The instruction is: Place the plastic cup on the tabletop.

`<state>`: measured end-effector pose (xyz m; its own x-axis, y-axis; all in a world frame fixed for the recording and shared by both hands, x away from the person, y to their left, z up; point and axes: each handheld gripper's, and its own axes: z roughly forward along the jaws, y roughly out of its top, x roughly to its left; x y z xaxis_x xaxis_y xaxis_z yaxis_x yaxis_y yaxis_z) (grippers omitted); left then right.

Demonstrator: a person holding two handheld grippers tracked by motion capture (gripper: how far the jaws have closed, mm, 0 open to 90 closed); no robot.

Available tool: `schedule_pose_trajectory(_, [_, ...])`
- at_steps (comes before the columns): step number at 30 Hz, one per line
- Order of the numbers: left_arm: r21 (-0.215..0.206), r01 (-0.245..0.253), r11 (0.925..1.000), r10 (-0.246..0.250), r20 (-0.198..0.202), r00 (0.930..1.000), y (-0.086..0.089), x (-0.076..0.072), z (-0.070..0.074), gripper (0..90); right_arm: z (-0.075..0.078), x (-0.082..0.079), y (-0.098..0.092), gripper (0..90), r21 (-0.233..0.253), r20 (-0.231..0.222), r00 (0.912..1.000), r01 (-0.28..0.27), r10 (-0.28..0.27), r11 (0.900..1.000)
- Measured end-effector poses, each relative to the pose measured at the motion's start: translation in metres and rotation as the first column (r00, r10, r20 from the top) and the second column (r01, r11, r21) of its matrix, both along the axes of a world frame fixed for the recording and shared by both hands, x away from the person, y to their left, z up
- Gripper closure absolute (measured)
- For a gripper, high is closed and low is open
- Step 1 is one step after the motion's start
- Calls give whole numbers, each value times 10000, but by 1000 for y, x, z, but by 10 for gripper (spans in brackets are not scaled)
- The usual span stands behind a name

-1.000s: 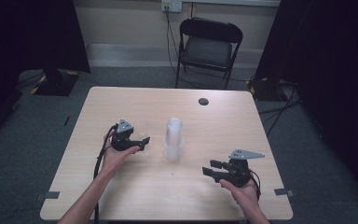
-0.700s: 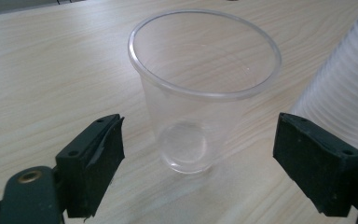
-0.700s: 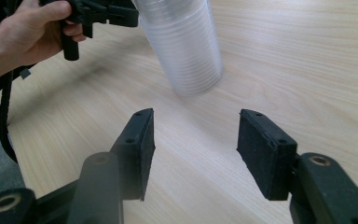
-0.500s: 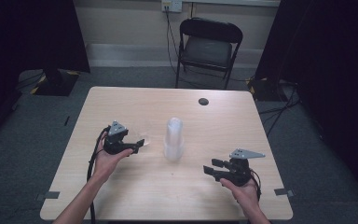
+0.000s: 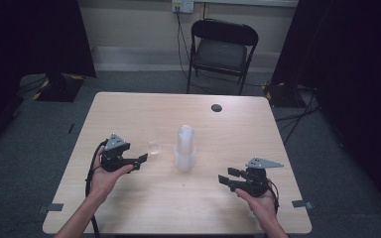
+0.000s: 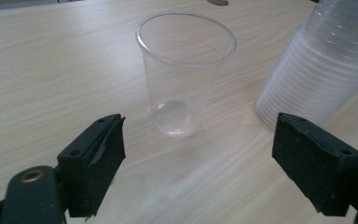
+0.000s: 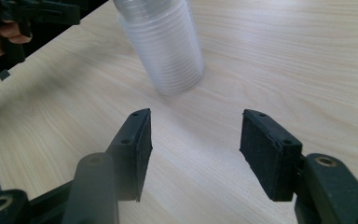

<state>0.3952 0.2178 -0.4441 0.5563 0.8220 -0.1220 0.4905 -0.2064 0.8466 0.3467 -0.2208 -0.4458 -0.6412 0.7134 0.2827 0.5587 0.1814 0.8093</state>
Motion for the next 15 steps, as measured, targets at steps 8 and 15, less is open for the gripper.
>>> schedule_pose_trajectory(8, [78,20,10000,-20,7,10000,1,-24,4,172,0,0,-4,433,-30,36,9999,141,-141,9999])
schedule_pose_trajectory(15, [328,236,9992,-216,-594,9980,-8,-51,1,159,-1,0,-4,422,-231,112,9997,241,-239,9994])
